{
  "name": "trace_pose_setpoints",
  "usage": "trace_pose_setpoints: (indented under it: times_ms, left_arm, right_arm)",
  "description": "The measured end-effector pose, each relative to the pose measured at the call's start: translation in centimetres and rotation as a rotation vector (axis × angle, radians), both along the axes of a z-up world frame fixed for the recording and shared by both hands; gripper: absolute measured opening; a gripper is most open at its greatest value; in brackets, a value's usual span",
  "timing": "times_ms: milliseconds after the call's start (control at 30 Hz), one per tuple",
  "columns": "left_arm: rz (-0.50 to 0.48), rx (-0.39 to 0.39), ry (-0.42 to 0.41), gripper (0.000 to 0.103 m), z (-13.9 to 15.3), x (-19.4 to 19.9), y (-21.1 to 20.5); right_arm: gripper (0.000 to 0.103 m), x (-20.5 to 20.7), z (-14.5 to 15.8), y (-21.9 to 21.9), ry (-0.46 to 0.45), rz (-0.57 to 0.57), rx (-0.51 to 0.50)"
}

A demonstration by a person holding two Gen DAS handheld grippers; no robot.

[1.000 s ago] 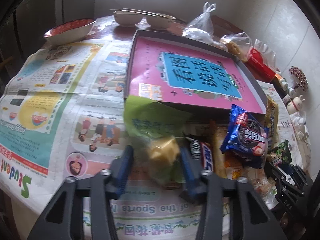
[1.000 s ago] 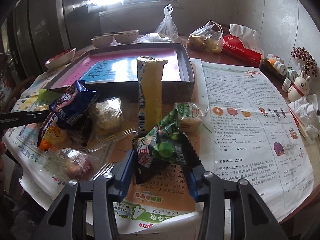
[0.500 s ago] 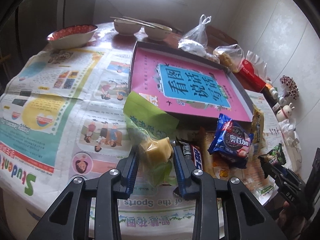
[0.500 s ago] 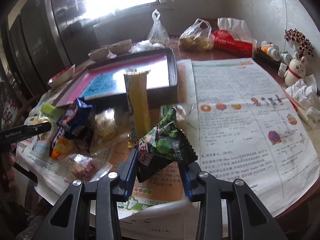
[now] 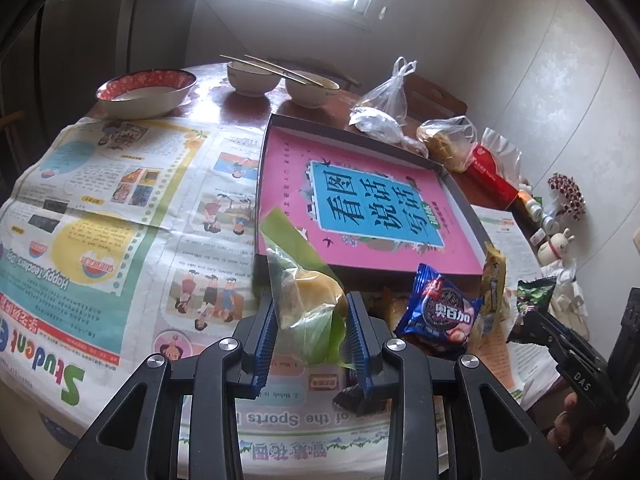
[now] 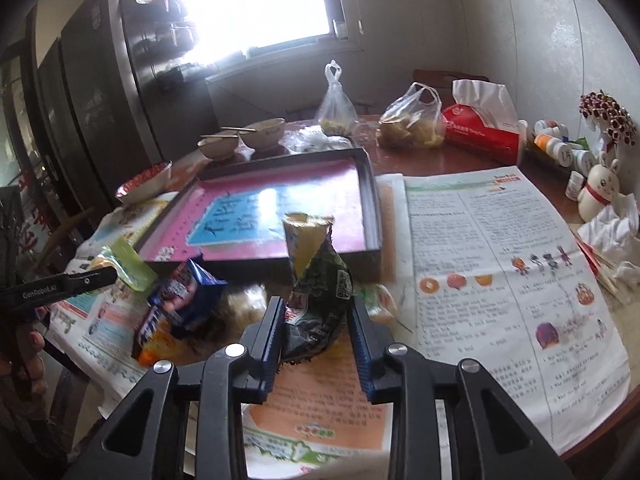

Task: Organize snacks
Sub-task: 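Lift both held snacks and carry them over the pink book in the tray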

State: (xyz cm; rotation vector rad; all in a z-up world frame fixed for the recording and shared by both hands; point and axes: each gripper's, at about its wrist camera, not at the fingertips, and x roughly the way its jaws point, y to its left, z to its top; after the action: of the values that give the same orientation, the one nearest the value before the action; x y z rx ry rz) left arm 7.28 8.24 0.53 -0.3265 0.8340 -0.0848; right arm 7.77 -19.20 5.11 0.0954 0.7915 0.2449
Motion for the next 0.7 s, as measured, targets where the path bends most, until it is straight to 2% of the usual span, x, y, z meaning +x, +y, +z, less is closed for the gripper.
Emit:
trace_pose_setpoints:
  times_ms: [167, 700]
  left_arm:
    - [-0.004, -0.015, -0.007, 0.035, 0.2, 0.1, 0.0]
    - [-0.014, -0.037, -0.092, 0.035, 3.3, 0.0, -0.3]
  right_arm:
    - [0.029, 0.8, -0.5, 0.0, 0.021, 0.012, 0.026]
    - [0.029, 2.1, 2.8, -0.4, -0.064, 0.007, 0.058]
